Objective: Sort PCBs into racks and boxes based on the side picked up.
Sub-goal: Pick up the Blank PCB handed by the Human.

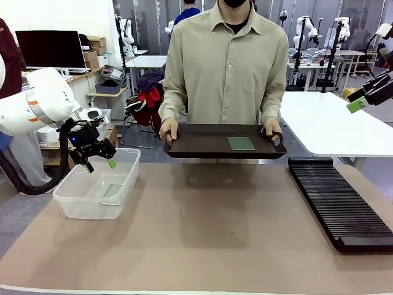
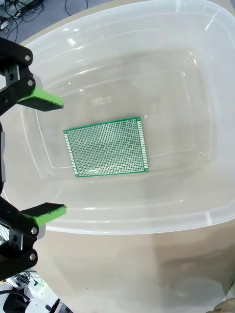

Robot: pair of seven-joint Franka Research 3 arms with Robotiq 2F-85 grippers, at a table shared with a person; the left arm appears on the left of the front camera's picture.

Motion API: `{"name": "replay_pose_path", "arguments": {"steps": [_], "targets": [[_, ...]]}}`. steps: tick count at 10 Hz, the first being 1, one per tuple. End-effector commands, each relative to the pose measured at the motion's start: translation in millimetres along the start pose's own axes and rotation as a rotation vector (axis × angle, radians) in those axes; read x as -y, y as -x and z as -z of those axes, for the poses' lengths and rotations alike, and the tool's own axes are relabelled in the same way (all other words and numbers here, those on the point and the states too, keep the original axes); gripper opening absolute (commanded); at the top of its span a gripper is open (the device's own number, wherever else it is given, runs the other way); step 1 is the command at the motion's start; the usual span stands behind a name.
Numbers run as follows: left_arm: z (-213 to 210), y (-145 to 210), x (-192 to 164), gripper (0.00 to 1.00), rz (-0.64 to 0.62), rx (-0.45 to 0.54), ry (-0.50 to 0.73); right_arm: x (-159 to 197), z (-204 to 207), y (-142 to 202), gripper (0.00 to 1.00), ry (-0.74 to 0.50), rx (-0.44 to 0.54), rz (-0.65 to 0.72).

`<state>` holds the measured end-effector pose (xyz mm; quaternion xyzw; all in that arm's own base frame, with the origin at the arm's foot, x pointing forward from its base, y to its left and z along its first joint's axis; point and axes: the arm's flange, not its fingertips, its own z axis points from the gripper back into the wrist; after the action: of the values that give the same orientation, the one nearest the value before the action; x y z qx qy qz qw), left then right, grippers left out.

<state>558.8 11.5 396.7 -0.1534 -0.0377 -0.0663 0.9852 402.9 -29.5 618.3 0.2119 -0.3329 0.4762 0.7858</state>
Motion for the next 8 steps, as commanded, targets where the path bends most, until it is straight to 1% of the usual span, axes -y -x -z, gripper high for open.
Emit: {"name": "replay_pose_path", "arguments": {"steps": [1, 2, 3, 5, 6, 7, 8], "targets": [[0.4, 0.8, -0.9, 1.0, -0.006, 0.0, 0.004, 0.7, 0.8, 0.2, 1.0, -0.018, 0.016, -0.009], [0.0, 0.0, 0.0, 1.0, 0.0, 0.0, 0.0, 0.7, 0.8, 0.2, 1.0, -0.018, 0.016, -0.009], [-19.3, 4.6, -1.1, 1.0, 0.1, -0.037, -0.017, 0.7, 0.8, 0.2, 1.0, -0.018, 0.016, -0.009], [-60.2, 5.6, -6.9, 1.0, 0.317, -0.067, 0.108, 0.7, 0.8, 0.2, 1.0, -0.018, 0.016, -0.009], [-82.4, 9.2, -8.4, 1.0, 0.398, -0.041, 0.128, 0.7, 0.8, 0.2, 1.0, -0.018, 0.016, -0.009], [-101.8, 8.8, -4.1, 1.0, 0.485, -0.004, 0.177, 0.7, 0.8, 0.2, 1.0, -0.018, 0.016, -0.009], [-124.0, 12.2, 0.0, 1.0, 0.592, 0.041, 0.186, 0.7, 0.8, 0.2, 1.0, -0.018, 0.016, -0.009]]}}
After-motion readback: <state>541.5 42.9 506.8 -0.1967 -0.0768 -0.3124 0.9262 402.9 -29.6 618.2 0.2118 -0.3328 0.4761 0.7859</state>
